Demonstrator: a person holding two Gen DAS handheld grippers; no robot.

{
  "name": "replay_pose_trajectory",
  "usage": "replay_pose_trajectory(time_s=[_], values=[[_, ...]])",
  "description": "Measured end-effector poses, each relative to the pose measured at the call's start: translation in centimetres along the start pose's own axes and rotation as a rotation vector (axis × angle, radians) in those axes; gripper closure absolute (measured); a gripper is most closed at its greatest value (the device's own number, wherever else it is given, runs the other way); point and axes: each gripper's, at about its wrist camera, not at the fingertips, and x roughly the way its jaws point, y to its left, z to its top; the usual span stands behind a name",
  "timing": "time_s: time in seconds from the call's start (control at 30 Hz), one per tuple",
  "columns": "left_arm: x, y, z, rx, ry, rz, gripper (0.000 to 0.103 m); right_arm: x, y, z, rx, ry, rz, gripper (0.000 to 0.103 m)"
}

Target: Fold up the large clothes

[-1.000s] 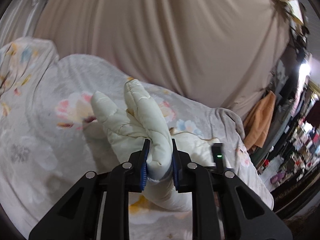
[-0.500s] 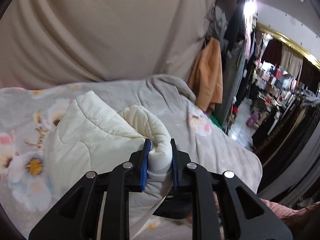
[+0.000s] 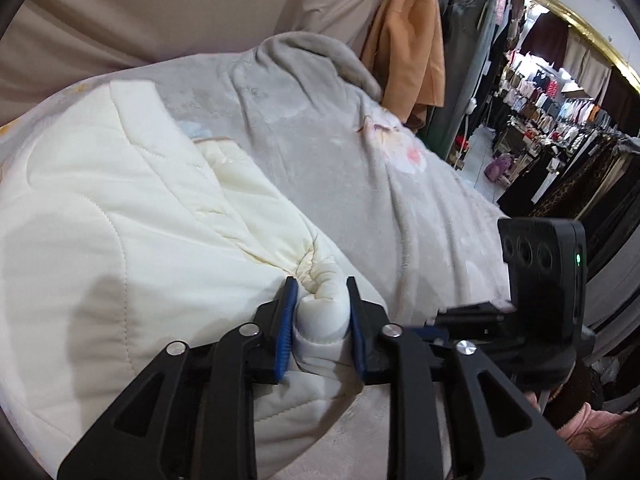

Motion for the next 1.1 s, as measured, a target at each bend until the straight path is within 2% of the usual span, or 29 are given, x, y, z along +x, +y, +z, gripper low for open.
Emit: replay_pose_trajectory(time_s=[0.07, 0.1, 0.13, 0.17, 0.2, 0.23, 0.3, 0.37, 0.47, 0.6, 0.67, 0.7, 0.73, 0.8, 0.83, 0.87, 0.93, 1.0, 1.1], values=[[-1.4, -0.6, -0.2, 0.020, -0.037, -0.004, 0.066, -1.8, 0.3, 0.8, -0.002, -0.053, 0.012, 0.091], [-2.8, -1.0, -0.5, 0.036, -0.060, -0.003, 0.054, -2.5, 0.6, 1.4, -0.013, -0.076, 0.007, 0.090], [-3.8, -1.2, -0.8, 0.044, -0.078, -0.003, 0.042, -3.3, 1.3, 2.0, -0.035, -0.103, -0.003, 0.087], [-5.0, -1.5, -1.2, 0.051, -0.100, 0.001, 0.038, -3.9, 1.8, 2.4, -0.055, -0.122, -0.003, 0.083], [-5.9, -1.6, -1.4, 0.052, -0.116, 0.011, 0.034, -4.5, 2.5, 3.3, -0.079, -0.148, 0.005, 0.070], [-7.2, -1.5, -1.8, 0.050, -0.133, 0.022, 0.032, -5.0, 3.4, 4.1, -0.102, -0.173, 0.024, 0.052], [-9.2, -0.7, -2.5, 0.015, -0.160, 0.041, 0.031, -6.1, 5.0, 5.1, -0.158, -0.201, 0.064, 0.037], [-10.9, 0.7, -3.5, -0.048, -0.172, 0.078, 0.028, -6.0, 6.3, 6.0, -0.236, -0.196, 0.100, 0.032], [-11.6, 3.1, -5.1, -0.139, -0.155, 0.149, 0.027, -4.0, 9.1, 7.4, -0.341, -0.160, 0.090, 0.024], [-10.5, 4.7, -7.2, -0.179, -0.092, 0.222, 0.026, 1.5, 11.1, 9.0, -0.397, -0.046, -0.042, 0.024], [-10.5, 4.3, -8.3, -0.133, -0.087, 0.283, 0.022, 3.3, 10.8, 8.7, -0.381, 0.016, -0.061, 0.032], [-10.2, 3.9, -8.6, -0.104, -0.080, 0.304, 0.019, 3.5, 10.7, 8.6, -0.377, 0.021, -0.060, 0.046], [-9.9, 3.6, -8.9, -0.080, -0.071, 0.319, 0.018, 2.9, 10.6, 8.5, -0.376, 0.009, -0.040, 0.066], [-9.5, 3.1, -9.7, -0.041, -0.056, 0.363, 0.017, 1.5, 10.0, 8.3, -0.347, -0.040, 0.033, 0.085], [-9.2, 3.0, -9.9, -0.031, -0.050, 0.388, 0.017, 0.6, 9.6, 8.3, -0.333, -0.068, 0.062, 0.090], [-8.9, 3.1, -10.1, -0.036, -0.040, 0.409, 0.017, 0.6, 9.6, 8.3, -0.333, -0.068, 0.062, 0.091], [-7.8, 4.0, -10.5, -0.074, -0.010, 0.437, 0.020, -0.5, 8.8, 7.6, -0.327, -0.135, 0.047, 0.092], [-6.7, 5.3, -10.9, -0.120, 0.024, 0.459, 0.029, -1.3, 7.0, 7.0, -0.288, -0.168, 0.016, 0.092], [-5.8, 7.2, -11.0, -0.221, 0.053, 0.342, 0.039, -0.8, 2.5, 5.9, -0.153, -0.137, -0.029, 0.093]])
